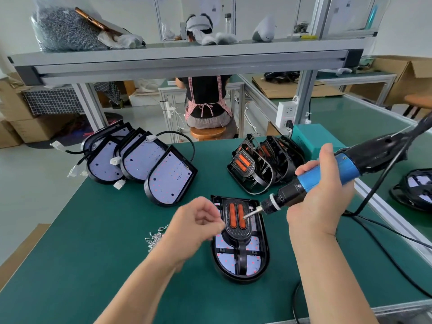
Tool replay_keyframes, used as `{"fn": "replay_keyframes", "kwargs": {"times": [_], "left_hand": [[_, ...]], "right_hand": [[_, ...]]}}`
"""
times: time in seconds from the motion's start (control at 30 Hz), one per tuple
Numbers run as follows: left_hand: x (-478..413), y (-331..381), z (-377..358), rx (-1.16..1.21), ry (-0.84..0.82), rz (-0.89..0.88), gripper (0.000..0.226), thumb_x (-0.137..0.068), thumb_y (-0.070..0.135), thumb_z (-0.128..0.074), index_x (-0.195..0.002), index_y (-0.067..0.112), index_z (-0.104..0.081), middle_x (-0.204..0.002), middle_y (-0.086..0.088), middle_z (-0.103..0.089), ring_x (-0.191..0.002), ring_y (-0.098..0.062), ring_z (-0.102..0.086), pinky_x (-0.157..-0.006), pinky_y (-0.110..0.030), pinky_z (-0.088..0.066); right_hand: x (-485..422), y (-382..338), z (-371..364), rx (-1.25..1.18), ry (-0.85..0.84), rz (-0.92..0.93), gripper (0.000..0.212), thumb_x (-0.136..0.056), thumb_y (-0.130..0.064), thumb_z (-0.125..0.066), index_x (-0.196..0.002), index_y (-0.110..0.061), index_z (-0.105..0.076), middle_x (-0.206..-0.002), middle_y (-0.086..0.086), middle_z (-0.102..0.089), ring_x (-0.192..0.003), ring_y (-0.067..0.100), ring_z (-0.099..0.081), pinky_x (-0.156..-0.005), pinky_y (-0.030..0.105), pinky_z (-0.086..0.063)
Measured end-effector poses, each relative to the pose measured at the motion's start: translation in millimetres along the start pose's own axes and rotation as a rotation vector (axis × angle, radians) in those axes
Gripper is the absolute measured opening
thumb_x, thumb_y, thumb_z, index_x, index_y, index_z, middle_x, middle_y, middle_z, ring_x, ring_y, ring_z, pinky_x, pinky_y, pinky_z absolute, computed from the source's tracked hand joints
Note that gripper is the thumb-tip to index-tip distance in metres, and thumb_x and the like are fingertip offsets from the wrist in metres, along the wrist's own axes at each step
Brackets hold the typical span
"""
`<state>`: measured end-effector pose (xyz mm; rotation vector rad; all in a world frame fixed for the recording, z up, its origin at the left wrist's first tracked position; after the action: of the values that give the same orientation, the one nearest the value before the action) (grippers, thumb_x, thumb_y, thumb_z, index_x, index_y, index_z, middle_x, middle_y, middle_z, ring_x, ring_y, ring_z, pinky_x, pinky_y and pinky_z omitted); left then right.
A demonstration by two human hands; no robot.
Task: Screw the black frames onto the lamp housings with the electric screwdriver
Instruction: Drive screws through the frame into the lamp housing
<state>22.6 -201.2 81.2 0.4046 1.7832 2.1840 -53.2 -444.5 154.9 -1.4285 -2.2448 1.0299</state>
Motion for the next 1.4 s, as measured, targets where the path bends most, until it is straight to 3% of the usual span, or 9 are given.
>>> {"fn": "replay_keyframes", "kwargs": {"times": [0.13, 0.3, 0.57, 0.93, 1.17, 1.4], "left_hand": [[9.9, 4.7, -27.8, 0.171, -0.036, -0.022, 0.033, -0.069, 0.006, -0.076, -0.099, 0.015, -0.066, -0.079, -0.003, -0.072, -0.072, -0.014, -0.061, -0.069, -0.019, -0.052], [10.8, 8.8, -33.5, 0.191, -0.011, -0.037, 0.031, -0.080, -0.015, -0.071, -0.099, 0.010, -0.068, -0.077, 0.000, -0.070, -0.073, -0.012, -0.062, -0.069, -0.018, -0.052], [11.5, 12.9, -36.4, 0.210, 0.005, -0.044, 0.033, -0.081, -0.018, -0.068, -0.101, 0.008, -0.068, -0.075, 0.001, -0.070, -0.071, -0.012, -0.061, -0.069, -0.018, -0.053], [18.7, 27.9, -39.9, -0.013, 0.085, -0.208, 0.047, -0.082, -0.012, -0.070, -0.090, 0.034, -0.070, -0.078, 0.006, -0.069, -0.072, -0.008, -0.060, -0.072, -0.022, -0.052], [18.5, 24.8, -40.9, -0.081, 0.134, -0.236, 0.044, -0.081, -0.009, -0.071, -0.095, 0.033, -0.069, -0.080, 0.007, -0.070, -0.069, -0.006, -0.058, -0.070, -0.015, -0.049], [12.6, 21.5, -27.2, -0.297, 0.163, -0.219, 0.042, -0.080, 0.015, -0.079, -0.102, 0.047, -0.063, -0.093, 0.023, -0.071, -0.076, -0.001, -0.053, -0.071, -0.009, -0.040]], "right_hand": [[2.2, -1.3, 0.2, -0.051, 0.003, -0.047, 0.019, -0.094, -0.026, -0.069, -0.097, -0.016, -0.054, -0.062, -0.004, -0.052, -0.057, 0.012, -0.051, -0.061, 0.023, -0.049], [6.3, -2.7, 1.9, -0.048, -0.016, -0.052, 0.018, -0.094, -0.023, -0.069, -0.095, -0.016, -0.052, -0.061, -0.003, -0.051, -0.057, 0.013, -0.050, -0.066, 0.026, -0.047], [7.3, -0.7, 5.3, -0.049, -0.024, -0.061, 0.022, -0.087, -0.027, -0.072, -0.092, -0.017, -0.053, -0.060, -0.004, -0.053, -0.056, 0.013, -0.051, -0.068, 0.028, -0.048], [1.5, 3.9, 14.8, -0.004, 0.045, -0.071, 0.025, -0.085, -0.029, -0.071, -0.095, -0.016, -0.052, -0.061, -0.004, -0.053, -0.057, 0.013, -0.051, -0.064, 0.024, -0.048], [-1.7, 12.8, 16.8, -0.007, 0.053, -0.110, 0.018, -0.091, -0.022, -0.071, -0.091, -0.018, -0.053, -0.060, -0.004, -0.052, -0.055, 0.012, -0.050, -0.059, 0.022, -0.048], [-6.0, 7.6, 17.6, 0.041, 0.002, -0.039, 0.016, -0.085, -0.024, -0.072, -0.085, -0.021, -0.056, -0.059, -0.004, -0.053, -0.055, 0.014, -0.051, -0.064, 0.024, -0.050]]}}
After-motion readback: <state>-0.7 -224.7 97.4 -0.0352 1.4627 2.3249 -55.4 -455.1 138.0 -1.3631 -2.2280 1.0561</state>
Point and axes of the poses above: each hand's wrist, its own x-axis away from the middle knuckle, its own z-axis out of the back of the hand, y = z × x, the point moved 9 cm from there along -x, towards the middle knuckle
